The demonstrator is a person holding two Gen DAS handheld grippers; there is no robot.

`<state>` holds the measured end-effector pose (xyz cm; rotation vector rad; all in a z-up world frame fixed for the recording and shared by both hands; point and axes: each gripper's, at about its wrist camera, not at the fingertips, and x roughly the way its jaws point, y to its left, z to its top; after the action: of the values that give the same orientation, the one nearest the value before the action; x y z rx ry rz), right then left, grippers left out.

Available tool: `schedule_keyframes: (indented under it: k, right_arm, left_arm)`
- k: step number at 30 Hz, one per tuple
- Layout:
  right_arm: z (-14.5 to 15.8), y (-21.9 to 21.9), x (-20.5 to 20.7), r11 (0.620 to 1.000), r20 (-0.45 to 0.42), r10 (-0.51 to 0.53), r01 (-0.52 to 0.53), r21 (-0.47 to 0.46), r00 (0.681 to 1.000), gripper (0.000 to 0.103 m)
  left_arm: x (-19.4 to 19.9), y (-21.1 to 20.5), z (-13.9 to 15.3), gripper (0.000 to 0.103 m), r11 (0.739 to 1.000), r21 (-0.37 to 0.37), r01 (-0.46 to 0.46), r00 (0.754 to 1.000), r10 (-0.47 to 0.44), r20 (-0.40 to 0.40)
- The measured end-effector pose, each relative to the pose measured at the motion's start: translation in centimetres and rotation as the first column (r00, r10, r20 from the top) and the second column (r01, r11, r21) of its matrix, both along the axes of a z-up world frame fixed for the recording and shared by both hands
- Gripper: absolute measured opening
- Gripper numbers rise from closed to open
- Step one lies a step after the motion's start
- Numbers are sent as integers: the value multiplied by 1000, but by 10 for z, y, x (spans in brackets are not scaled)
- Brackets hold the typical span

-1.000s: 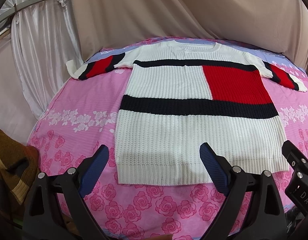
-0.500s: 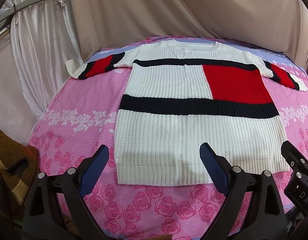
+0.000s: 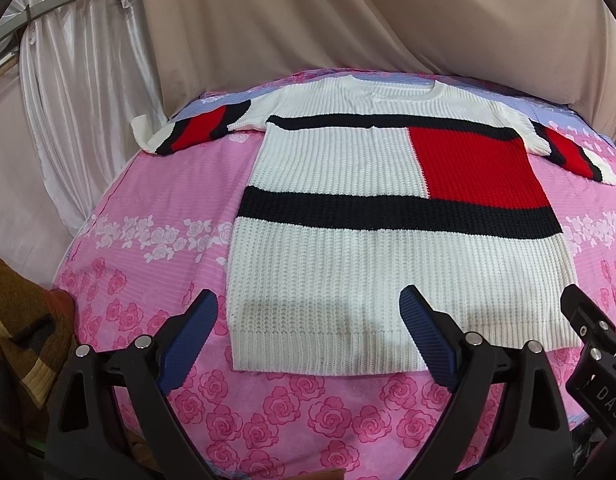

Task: Fold small clothes
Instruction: 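Grasp the striped sleeve with the right gripper and lift it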

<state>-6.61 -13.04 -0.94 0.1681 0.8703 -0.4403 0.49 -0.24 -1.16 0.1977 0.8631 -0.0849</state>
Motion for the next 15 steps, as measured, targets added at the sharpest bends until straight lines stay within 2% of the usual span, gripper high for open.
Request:
schedule_keyframes:
  k: [9, 12, 15]
  right_arm:
    - [-5, -17, 7, 1000, -28, 13, -12, 17, 1000, 91]
    - [-9, -38, 8, 998, -28, 14, -12, 57, 1000, 91]
    - [-6, -95, 7, 993, 5, -57, 56, 108, 998, 91]
  left_arm:
    - [9, -11, -5, 90, 1000, -11, -10, 999, 9, -37]
    - [19, -9, -7, 91, 995, -99, -15, 995, 5, -100]
    - [29, -8, -4, 91, 978, -205, -47, 991, 20, -130]
